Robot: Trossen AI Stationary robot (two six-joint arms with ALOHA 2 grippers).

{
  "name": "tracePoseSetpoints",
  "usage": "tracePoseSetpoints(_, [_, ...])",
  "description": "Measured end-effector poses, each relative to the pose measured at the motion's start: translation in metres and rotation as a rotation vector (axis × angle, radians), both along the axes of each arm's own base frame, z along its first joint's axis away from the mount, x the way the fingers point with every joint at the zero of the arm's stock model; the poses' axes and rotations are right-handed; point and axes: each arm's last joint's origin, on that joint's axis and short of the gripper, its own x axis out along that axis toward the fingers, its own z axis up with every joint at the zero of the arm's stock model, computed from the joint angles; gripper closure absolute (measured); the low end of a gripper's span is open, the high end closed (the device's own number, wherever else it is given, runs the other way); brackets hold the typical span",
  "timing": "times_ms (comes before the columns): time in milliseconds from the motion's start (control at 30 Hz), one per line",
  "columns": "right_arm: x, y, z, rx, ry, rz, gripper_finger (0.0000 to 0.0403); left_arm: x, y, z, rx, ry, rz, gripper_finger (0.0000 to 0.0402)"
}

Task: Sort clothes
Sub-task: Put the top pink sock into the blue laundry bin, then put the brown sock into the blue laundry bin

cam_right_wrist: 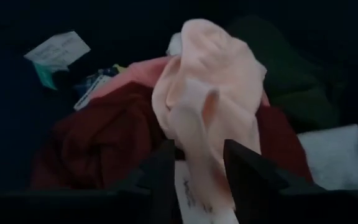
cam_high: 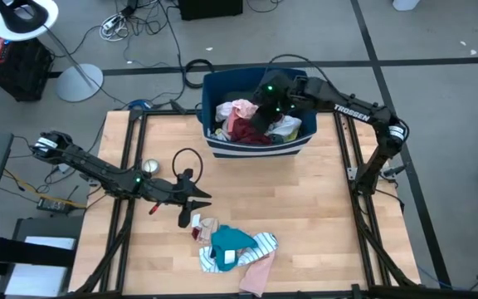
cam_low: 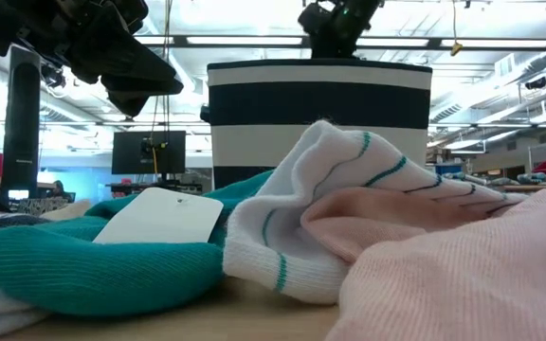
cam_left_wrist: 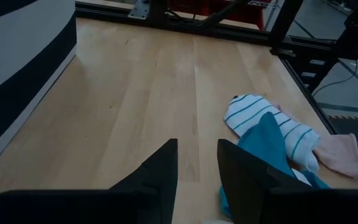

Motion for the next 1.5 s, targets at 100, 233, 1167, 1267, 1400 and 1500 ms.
tracePoseSetpoints(100, [-0.007,0.003,0.013,0.007,0.026,0.005,0.0259,0.000,0.000,0.000,0.000,0.000,0.000,0.0282])
tracePoseSetpoints(233, [-0.017,0.007,0.029,0.017,0.050,0.005,0.0260,0.000,0.000,0.000,0.000,0.000,0.000,0.0282])
tracePoseSetpoints(1167, [-0.102,0.132,0.088,-0.087,0.017,0.128,0.0272,0.005,-0.003,0.026,-0.105,-0.265,-0.022,0.0282])
tracePoseSetpoints(1267, [-0.108,0.150,0.078,-0.089,0.029,0.140,0.0272,0.005,-0.004,0.025,-0.125,-0.246,-0.037,0.0282])
tracePoseSetpoints(1400, [-0.116,0.173,0.059,-0.076,0.048,0.132,0.0273,0.008,-0.008,0.028,-0.118,-0.126,-0.040,0.0282])
tracePoseSetpoints(1500, [-0.119,0.190,0.039,-0.086,0.060,0.119,0.0273,0.013,-0.013,0.040,-0.100,-0.010,-0.039,0.0282])
